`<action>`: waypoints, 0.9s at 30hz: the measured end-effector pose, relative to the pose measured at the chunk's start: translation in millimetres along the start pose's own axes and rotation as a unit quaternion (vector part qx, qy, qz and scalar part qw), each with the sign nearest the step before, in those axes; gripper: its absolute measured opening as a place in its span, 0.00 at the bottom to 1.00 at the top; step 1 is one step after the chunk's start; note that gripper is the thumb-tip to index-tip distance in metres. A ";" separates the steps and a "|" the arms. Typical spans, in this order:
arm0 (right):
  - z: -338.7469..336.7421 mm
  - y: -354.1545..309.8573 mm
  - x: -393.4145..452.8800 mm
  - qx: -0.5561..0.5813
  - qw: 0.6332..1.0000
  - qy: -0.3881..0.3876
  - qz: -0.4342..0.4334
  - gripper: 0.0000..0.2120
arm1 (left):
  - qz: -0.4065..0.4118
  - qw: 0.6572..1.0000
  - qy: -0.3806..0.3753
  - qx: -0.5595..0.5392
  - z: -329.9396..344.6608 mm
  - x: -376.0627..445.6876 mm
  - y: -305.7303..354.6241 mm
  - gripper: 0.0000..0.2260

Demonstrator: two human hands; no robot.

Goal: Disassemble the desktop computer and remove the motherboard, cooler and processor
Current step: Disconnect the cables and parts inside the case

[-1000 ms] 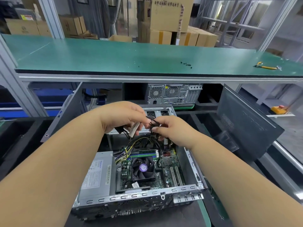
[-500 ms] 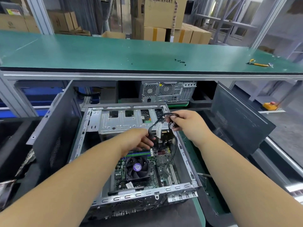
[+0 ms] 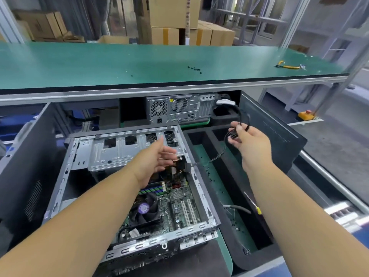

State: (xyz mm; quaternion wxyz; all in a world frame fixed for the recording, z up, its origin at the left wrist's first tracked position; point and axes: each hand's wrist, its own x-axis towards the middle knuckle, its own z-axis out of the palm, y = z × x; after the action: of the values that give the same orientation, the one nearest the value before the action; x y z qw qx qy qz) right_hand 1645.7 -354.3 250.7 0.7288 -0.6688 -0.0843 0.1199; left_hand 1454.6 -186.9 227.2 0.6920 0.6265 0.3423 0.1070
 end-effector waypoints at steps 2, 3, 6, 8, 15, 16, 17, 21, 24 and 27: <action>-15.7 2.0 13.3 0.012 0.999 0.041 -0.008 0.12 | 0.022 0.999 0.028 -0.017 1.7 5.2 6.1 0.25; -21.9 5.0 20.2 0.012 0.998 0.056 -0.007 0.12 | 0.031 0.998 0.040 -0.022 2.4 7.5 9.0 0.24; -32.4 21.1 40.8 -0.026 0.998 0.064 0.002 0.10 | 0.051 0.996 0.072 -0.030 3.0 11.2 14.3 0.22; -33.6 38.0 54.7 -0.079 0.995 0.052 0.018 0.09 | 0.055 0.994 0.090 -0.033 2.5 11.5 13.7 0.21; -25.6 103.1 91.5 -0.232 0.969 0.019 0.080 0.08 | 0.025 0.990 0.137 -0.023 -2.7 7.6 1.1 0.17; -23.4 110.6 94.6 -0.245 0.965 0.007 0.088 0.08 | 0.022 0.989 0.146 -0.022 -4.8 6.3 -1.6 0.16; -20.8 117.9 97.7 -0.255 0.962 -0.011 0.098 0.08 | 0.020 0.987 0.156 -0.022 -7.0 5.0 -4.5 0.15; -8.5 139.4 107.1 -0.218 0.947 -0.154 0.177 0.19 | 0.010 0.983 0.182 -0.020 -14.3 -1.2 -14.2 0.12; -2.8 143.3 105.9 -0.289 0.906 -0.255 0.175 0.31 | 0.008 0.981 0.193 -0.006 -16.7 -5.1 -19.0 0.12; 3.7 137.6 99.5 -0.327 0.902 -0.249 0.135 0.27 | 0.000 0.978 0.208 0.012 -18.8 -9.0 -22.4 0.10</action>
State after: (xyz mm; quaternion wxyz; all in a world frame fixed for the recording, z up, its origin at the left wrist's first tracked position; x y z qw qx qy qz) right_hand 1731.3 -311.7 110.5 0.4013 -0.8227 -0.2061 0.3458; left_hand 1430.2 -181.5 209.6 0.5982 0.5989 0.4798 0.2309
